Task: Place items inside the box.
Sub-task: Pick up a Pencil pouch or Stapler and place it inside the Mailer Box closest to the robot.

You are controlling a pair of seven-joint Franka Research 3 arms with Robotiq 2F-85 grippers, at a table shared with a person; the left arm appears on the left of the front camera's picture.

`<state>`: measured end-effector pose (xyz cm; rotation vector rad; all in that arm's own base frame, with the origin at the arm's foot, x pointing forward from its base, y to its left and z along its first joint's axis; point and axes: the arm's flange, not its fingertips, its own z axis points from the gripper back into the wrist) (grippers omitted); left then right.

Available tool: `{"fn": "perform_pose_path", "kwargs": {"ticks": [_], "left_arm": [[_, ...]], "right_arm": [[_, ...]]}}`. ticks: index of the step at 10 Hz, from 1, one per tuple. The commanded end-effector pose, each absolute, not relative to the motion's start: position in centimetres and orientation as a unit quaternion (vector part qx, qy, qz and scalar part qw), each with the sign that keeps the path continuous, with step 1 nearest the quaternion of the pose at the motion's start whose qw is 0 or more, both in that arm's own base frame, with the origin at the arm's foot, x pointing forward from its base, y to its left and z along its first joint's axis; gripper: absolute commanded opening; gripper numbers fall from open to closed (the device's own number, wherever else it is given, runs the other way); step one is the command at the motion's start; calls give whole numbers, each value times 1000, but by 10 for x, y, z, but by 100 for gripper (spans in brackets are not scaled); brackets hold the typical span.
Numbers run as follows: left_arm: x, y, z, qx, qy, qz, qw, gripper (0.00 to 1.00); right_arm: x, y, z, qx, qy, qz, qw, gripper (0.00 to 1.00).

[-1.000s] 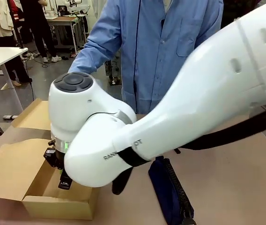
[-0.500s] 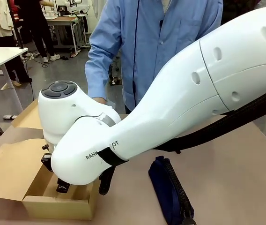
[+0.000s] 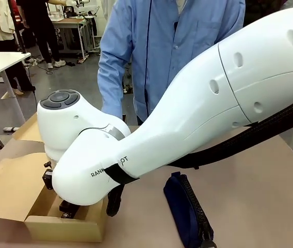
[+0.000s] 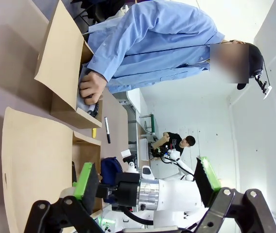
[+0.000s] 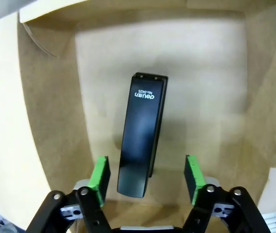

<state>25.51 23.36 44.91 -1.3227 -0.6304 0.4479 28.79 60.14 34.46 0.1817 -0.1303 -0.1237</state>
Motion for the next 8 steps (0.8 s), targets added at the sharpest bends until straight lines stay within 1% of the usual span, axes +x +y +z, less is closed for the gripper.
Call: {"fn": "perform_pose_path", "kwargs": {"ticks": [1,3,5,6,7,8], "left_arm": [[256,232,450,-603,-297,195,714,100],[256,232,450,-603,-297,195,714,100],[256,232,450,-603,-297,195,714,100],[256,232,450,-603,-297,195,714,100],[256,232,450,-603,-297,195,714,100],[256,232,450,-603,-297,195,714,100]], "right_arm": [[285,599,351,95,-73,-51,992,100],[281,591,360,105,-83,-41,990,100],[263,571,392,120,-97,-14,988,100],[251,545,413,114,-84,20,990,100],[238,505,433,106,-62,94,988,100],[231,458,451,120,-43,105,986,100]]}}
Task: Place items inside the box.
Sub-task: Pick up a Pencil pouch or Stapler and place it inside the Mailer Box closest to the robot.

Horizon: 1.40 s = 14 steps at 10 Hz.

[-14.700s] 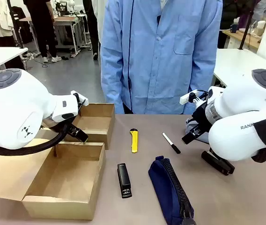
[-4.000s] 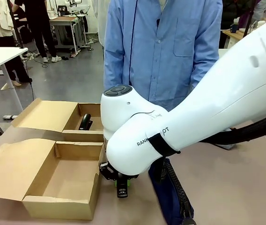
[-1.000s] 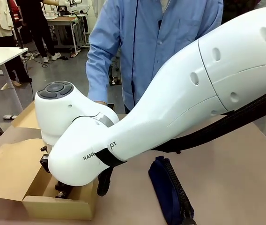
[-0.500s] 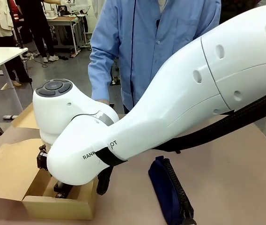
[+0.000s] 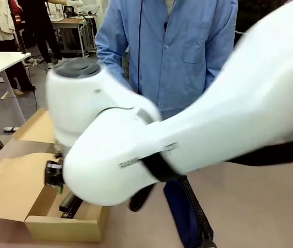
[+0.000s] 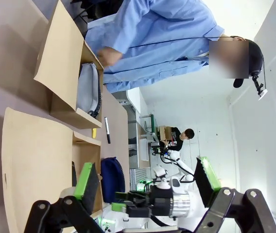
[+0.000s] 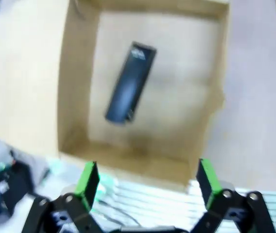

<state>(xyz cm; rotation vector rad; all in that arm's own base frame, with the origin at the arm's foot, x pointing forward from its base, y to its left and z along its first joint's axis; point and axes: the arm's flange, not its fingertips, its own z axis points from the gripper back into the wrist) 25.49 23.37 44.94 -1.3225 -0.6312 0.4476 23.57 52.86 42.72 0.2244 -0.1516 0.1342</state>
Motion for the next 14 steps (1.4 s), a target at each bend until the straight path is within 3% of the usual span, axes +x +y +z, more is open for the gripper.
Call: {"fn": "perform_pose_path", "kwargs": {"ticks": [1,2,3,4,8,11,14], "left_arm": [[256,232,450,-603,-297,195,714,100],[256,232,450,-603,-297,195,714,100],[256,232,450,-603,-297,195,714,100],[256,232,450,-603,-297,195,714,100],[256,232,450,-603,-297,195,714,100],[256,232,450,-603,-297,195,714,100],[256,232,450,-603,-297,195,714,100]], "right_arm": [[231,404,462,141,-25,113,983,100],[238,361,464,172,-5,99,980,100],[239,347,455,143,-6,-37,989,100],[230,435,449,147,-47,91,984,100],[220,412,452,151,-35,82,985,100],[276,313,505,268,-33,20,963,100],[318,161,525,443,74,31,893,100]]}}
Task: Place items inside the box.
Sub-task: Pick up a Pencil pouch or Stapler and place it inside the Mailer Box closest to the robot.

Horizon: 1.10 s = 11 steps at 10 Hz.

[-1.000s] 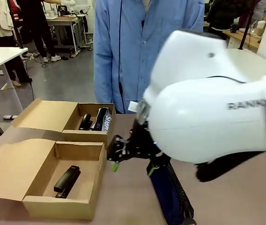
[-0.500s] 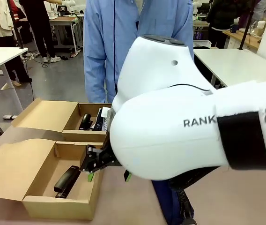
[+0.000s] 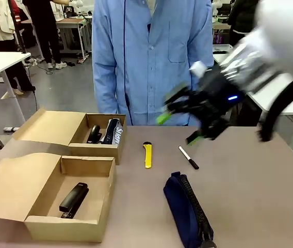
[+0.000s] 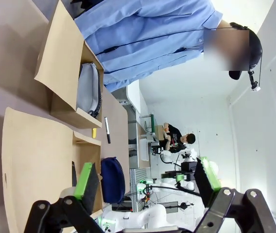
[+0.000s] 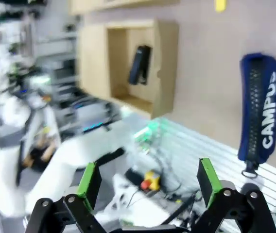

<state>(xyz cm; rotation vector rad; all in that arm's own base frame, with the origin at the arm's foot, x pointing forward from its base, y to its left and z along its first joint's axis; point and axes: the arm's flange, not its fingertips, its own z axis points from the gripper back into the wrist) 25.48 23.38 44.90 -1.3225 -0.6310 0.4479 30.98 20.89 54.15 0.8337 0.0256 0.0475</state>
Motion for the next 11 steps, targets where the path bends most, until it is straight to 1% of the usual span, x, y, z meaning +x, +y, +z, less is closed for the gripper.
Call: {"fn": "perform_pose_path", "kwargs": {"ticks": [1,2,3,4,5,6,7,8,9,11], "left_arm": [[256,232,450,-603,-297,195,714,100],[256,232,450,-603,-297,195,714,100],[256,232,450,-603,-297,195,714,100],[256,232,450,-603,-297,195,714,100],[256,232,450,-603,-297,195,714,100],[256,232,450,-603,-297,195,714,100],[256,232,450,-603,-297,195,714,100],[256,232,450,-603,-297,195,714,100],[256,232,450,-603,-297,195,714,100],[256,232,450,-603,-297,195,714,100]], "right_arm": [[317,108,516,508,84,37,856,100],[312,56,504,577,71,25,814,100],[302,7,488,625,42,-4,779,100],[285,-40,461,656,5,-66,752,100],[265,-66,436,686,-30,-83,722,100],[246,-76,413,695,-58,-95,710,100],[233,-73,394,679,-85,-111,721,100],[229,-60,382,638,-115,-155,746,100],[280,-139,439,681,-51,-120,721,100],[280,-139,439,681,-51,-120,721,100]]}}
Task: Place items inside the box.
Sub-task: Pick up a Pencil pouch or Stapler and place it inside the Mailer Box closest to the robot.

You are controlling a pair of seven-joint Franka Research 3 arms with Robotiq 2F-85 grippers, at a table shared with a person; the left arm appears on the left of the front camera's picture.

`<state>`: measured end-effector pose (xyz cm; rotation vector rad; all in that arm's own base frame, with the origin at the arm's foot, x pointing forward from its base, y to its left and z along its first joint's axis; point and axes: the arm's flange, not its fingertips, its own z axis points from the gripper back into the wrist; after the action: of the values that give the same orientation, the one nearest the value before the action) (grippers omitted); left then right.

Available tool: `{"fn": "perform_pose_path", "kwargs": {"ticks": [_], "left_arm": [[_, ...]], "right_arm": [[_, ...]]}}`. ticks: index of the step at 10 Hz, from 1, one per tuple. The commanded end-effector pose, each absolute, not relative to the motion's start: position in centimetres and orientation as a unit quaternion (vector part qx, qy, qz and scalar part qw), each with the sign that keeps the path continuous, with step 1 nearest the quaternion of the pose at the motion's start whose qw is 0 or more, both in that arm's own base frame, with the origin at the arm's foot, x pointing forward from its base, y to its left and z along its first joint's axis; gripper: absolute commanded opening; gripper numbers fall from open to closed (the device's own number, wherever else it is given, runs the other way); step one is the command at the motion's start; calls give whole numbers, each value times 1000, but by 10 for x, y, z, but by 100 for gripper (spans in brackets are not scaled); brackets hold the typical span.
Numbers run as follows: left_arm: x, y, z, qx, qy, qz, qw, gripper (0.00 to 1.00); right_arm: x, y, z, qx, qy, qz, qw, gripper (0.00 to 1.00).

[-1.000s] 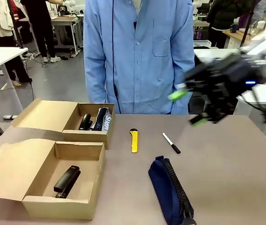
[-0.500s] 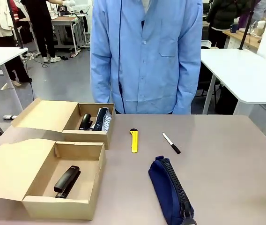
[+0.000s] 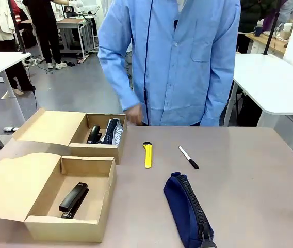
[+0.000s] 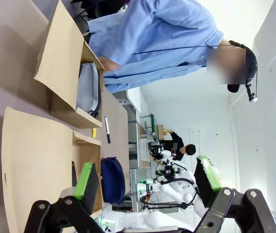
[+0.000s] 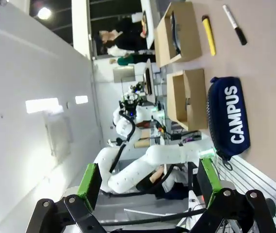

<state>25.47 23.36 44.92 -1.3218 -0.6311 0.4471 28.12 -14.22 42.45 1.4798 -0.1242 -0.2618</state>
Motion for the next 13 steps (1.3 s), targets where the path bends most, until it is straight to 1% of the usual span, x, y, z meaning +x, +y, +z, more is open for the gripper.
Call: {"fn": "perform_pose_path", "kwargs": {"ticks": [1,11,12,13], "left_arm": [[256,232,450,-603,-297,195,714,100],[256,232,450,-603,-297,195,714,100],[256,232,450,-603,-297,195,714,100],[256,232,450,-603,-297,195,714,100]], "right_arm": [[280,-139,439,681,-51,-120,721,100],[280,-139,439,681,-51,-120,721,100],[278,-139,430,673,-53,-111,729,100],[278,-113,444,646,-53,-80,758,100]]}}
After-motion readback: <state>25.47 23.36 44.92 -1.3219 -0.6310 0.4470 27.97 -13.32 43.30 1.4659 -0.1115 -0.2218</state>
